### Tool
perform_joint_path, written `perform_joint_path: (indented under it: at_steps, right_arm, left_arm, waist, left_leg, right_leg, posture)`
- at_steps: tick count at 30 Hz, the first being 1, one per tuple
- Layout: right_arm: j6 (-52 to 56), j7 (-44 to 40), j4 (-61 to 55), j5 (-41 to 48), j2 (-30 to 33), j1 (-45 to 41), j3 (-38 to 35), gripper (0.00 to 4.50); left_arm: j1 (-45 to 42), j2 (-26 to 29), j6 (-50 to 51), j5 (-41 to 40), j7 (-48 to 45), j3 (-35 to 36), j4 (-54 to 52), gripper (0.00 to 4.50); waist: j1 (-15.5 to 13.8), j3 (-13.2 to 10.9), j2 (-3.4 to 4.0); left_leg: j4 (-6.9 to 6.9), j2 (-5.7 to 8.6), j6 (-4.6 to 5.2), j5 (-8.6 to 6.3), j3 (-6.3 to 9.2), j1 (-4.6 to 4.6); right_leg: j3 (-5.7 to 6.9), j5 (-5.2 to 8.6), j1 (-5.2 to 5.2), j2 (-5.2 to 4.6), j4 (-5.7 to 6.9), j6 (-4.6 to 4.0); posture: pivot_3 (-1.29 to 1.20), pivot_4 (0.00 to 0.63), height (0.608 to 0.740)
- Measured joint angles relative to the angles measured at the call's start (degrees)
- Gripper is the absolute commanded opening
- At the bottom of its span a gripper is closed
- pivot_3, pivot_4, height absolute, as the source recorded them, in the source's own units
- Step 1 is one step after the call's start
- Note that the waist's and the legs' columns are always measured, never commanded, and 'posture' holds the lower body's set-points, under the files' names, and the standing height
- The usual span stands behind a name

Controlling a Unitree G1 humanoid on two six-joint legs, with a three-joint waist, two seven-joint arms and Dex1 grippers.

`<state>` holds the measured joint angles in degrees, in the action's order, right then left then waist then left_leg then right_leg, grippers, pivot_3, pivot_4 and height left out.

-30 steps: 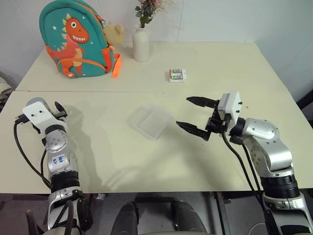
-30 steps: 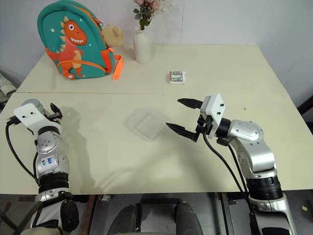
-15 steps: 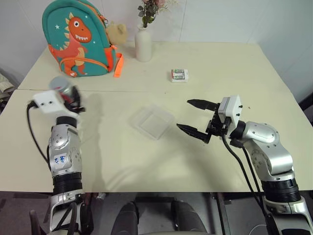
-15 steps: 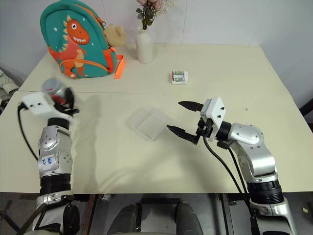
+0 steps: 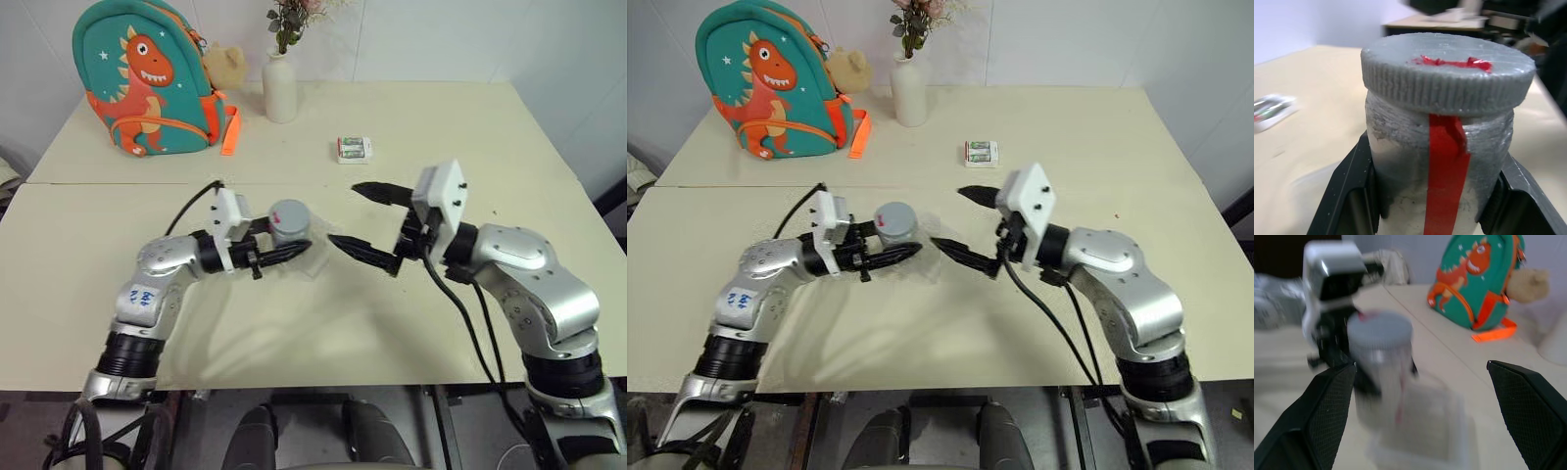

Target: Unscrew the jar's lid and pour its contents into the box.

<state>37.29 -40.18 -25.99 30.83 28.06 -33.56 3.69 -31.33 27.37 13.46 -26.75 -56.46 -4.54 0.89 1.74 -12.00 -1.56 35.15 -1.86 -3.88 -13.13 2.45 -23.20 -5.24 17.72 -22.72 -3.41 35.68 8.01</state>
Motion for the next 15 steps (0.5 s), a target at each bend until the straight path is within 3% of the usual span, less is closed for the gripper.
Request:
perform_joint_path:
  at_steps: [15]
  right_arm:
    - [5.3, 2.2, 1.3, 0.1, -3.3, -2.6, 3.3, 4.5]
  left_arm:
    - [-2.2, -0.7, 2.2, 0.3, -1.9, -0.5, 0.2, 1.98]
  waist:
    - [0.0, 0.0, 0.01]
  left_leg:
    - [0.0, 0.0, 0.03, -0.01, 0.02, -0.03]
  right_leg:
    - [0.0, 0.02, -0.05, 0.0, 0.05, 0.02]
  posture:
    - [0.0, 0.15, 0.74]
